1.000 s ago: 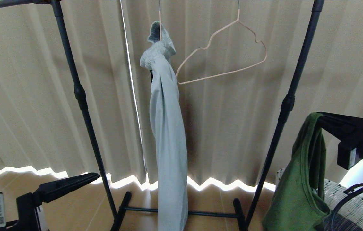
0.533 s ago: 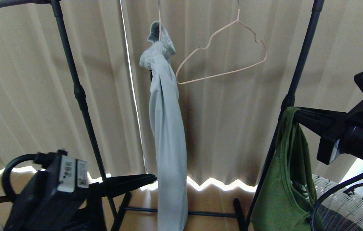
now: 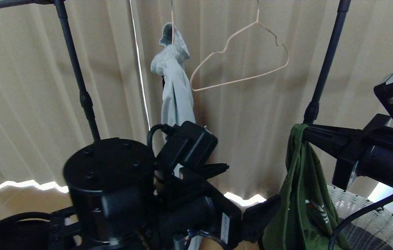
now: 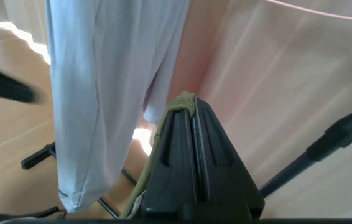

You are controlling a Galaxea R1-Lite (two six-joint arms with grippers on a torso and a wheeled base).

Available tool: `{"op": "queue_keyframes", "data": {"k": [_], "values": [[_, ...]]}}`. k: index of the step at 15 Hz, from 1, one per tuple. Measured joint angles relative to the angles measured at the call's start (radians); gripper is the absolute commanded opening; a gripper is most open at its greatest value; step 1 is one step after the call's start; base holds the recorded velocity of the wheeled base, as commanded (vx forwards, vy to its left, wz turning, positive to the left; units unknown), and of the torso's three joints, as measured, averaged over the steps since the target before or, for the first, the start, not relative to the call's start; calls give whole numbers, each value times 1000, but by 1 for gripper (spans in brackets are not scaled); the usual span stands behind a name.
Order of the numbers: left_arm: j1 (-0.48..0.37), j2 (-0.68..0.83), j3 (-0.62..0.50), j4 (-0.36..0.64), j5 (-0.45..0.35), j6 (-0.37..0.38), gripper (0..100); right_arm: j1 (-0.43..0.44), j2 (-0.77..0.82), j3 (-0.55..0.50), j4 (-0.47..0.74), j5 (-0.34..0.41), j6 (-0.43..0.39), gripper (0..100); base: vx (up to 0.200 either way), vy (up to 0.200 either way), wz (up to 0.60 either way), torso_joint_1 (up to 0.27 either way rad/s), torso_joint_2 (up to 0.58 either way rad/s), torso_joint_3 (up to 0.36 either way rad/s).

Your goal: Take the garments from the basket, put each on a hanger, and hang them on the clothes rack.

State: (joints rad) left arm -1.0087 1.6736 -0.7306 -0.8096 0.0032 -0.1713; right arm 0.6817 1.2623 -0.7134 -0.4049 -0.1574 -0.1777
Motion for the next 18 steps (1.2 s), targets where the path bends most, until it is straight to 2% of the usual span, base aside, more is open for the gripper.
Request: {"op": "queue_keyframes", "data": {"k": [6, 9, 15, 18], "values": [[-26, 175, -121, -96, 1, -6, 100, 2, -3, 10, 0, 1, 0, 0, 0, 0, 0, 0, 0, 0], [-26, 233, -164, -102, 4, -6, 100, 16, -2, 19, 0, 1, 0, 0, 0, 0, 0, 0, 0, 0], [-6, 306, -176, -94, 72, -3, 100, 34, -12, 19, -4, 0, -1, 0, 0, 0, 0, 0, 0, 0], [-3, 334, -175, -93, 97, 36, 100, 34, -25, 17, -3, -3, -2, 0, 0, 0, 0, 0, 0, 0]]}}
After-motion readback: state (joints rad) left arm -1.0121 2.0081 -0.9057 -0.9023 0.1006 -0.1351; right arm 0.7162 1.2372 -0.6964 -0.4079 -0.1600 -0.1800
